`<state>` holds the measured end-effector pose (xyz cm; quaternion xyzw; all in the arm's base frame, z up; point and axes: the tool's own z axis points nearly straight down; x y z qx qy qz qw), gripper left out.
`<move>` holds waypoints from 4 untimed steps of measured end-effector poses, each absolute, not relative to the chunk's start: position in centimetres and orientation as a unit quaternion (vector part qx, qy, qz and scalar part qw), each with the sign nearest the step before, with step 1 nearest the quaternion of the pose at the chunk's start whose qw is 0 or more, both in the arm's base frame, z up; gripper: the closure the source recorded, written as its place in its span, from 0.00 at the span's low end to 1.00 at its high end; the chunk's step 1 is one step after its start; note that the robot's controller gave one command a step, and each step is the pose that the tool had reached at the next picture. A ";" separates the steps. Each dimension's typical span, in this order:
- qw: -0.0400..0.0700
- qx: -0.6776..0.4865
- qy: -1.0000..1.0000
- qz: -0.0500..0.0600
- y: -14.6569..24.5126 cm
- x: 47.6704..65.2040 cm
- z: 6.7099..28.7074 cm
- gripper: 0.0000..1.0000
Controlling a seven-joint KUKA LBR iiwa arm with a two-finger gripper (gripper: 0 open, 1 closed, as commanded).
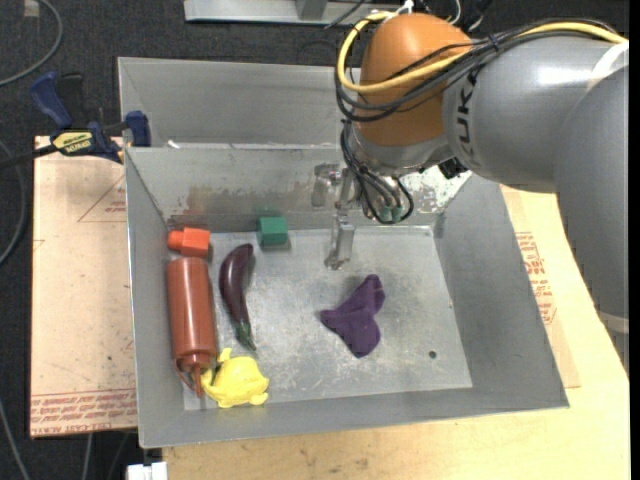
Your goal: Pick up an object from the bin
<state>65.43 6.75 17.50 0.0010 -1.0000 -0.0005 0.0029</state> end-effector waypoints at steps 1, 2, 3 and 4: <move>-0.001 0.000 -1.000 -0.001 6.7 65.6 18.0 0.00; -0.002 -0.045 -0.999 -0.001 10.4 65.3 12.8 0.00; 0.000 0.057 -0.998 -0.001 13.1 65.2 11.9 0.00; -0.004 0.225 -0.974 -0.001 16.6 65.4 12.5 0.00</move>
Offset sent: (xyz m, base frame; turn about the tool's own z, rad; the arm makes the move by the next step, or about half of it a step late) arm -0.0076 0.0735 -0.1050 0.1791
